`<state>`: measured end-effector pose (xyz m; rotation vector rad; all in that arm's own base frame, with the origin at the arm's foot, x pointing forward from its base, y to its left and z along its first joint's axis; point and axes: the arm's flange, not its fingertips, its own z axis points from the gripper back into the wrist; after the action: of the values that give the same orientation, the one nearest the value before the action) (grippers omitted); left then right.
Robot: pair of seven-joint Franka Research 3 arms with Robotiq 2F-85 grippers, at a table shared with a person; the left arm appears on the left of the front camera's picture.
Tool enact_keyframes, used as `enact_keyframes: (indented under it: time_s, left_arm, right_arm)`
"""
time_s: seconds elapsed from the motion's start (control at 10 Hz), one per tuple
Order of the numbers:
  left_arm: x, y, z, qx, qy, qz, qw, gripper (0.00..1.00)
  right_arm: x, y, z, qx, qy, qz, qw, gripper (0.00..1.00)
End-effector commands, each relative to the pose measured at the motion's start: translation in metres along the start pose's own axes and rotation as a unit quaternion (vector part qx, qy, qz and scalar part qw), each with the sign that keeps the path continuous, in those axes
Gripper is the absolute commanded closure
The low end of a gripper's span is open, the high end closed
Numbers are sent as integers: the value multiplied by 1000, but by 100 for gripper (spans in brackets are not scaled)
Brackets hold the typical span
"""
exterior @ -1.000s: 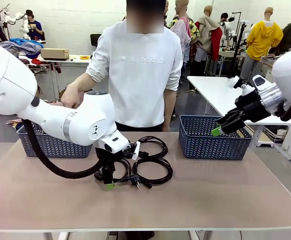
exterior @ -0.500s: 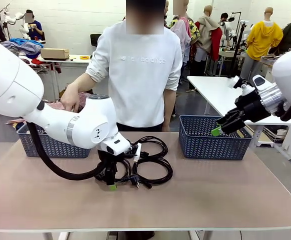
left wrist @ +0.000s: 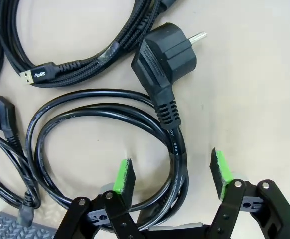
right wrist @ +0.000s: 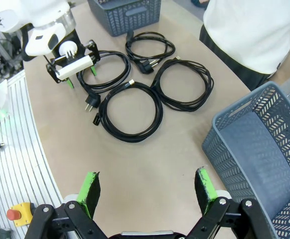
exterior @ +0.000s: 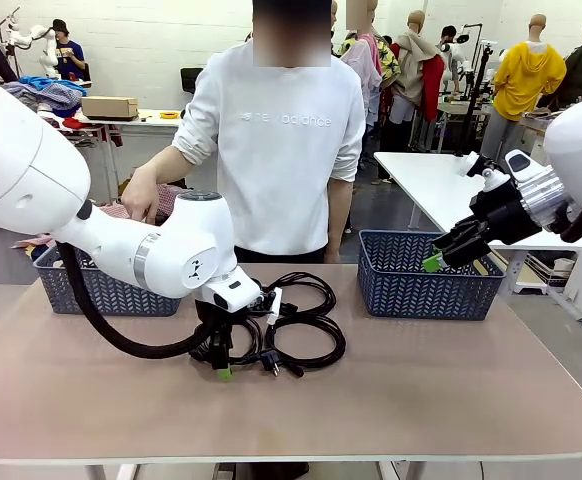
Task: Organize the cables according to human instructions.
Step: Pick up a bundle of cables and place it in the basket indicated by the human.
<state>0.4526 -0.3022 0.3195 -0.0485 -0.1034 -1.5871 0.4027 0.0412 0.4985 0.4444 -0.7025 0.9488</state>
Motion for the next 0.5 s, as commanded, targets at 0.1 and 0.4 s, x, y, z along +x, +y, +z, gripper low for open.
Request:
enact_keyframes:
  time_s: [0.1,0.4]
  left_arm:
    - [2,4,1,6,2,10,1000,41]
    - [0,4,0,4,9,9,1000,74]
  right_arm:
    - [0,-4,-2,7,-15,10,1000,0]
    - [0,-4,-2,7,-15,10,1000,0]
